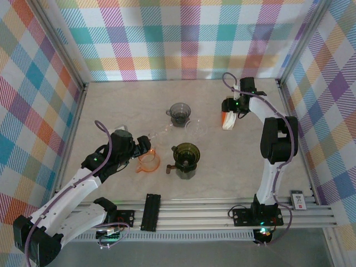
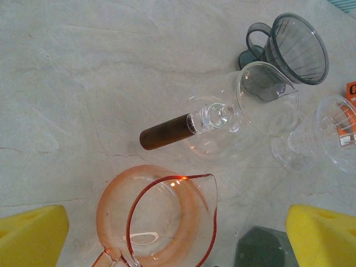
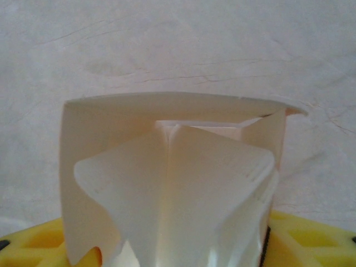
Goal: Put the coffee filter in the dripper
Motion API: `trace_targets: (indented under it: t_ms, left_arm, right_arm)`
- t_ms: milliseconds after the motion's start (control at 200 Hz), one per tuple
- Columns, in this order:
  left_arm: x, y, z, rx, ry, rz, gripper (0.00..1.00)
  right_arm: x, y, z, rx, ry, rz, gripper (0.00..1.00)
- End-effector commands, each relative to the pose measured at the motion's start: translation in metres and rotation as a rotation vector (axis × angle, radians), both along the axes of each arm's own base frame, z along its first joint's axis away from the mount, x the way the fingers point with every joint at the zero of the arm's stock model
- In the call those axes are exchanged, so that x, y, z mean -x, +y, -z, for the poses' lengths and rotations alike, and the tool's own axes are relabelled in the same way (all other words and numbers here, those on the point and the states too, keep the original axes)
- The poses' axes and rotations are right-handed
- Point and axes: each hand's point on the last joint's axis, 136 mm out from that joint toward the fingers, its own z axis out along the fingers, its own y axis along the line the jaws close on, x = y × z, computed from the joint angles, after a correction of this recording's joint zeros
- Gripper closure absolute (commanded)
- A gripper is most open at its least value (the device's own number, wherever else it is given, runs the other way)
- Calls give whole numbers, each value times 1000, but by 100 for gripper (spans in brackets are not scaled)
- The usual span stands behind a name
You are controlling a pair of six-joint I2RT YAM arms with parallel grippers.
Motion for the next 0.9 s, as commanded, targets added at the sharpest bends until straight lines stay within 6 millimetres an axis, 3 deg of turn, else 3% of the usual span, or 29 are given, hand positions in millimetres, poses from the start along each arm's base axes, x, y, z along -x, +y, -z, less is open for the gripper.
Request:
trace_targets:
  t_ms: [0,245,345,460,625,780,895]
  left_arm:
    - [-6,-3,-16,-3,-43,10,0]
    - [-9,-4,-15,-4,-45,3,0]
    - [-11,-5,-14,-3,-39,5,0]
    - [-13,-8,-14,-1,-34,9,0]
    - [-14,-9,-13,4,-36,10,0]
    - [-14,-10,-12,18,-35,4,0]
    - [-13,-11,-12,32,-36,9,0]
  right_arm:
    - [6,14,6,-41,2,-137,34]
    - [13,14,17,-18,48,-183,29]
    - [13,12,14,-4,35,-164,19]
    - [10,14,-5,-15,-25,-155,11]
    - [10,22,-42,-60,-92,-109,7]
    - [19,31,-75,-93,-153,-56,7]
    - [30,40,-86,-116,-150,9,13]
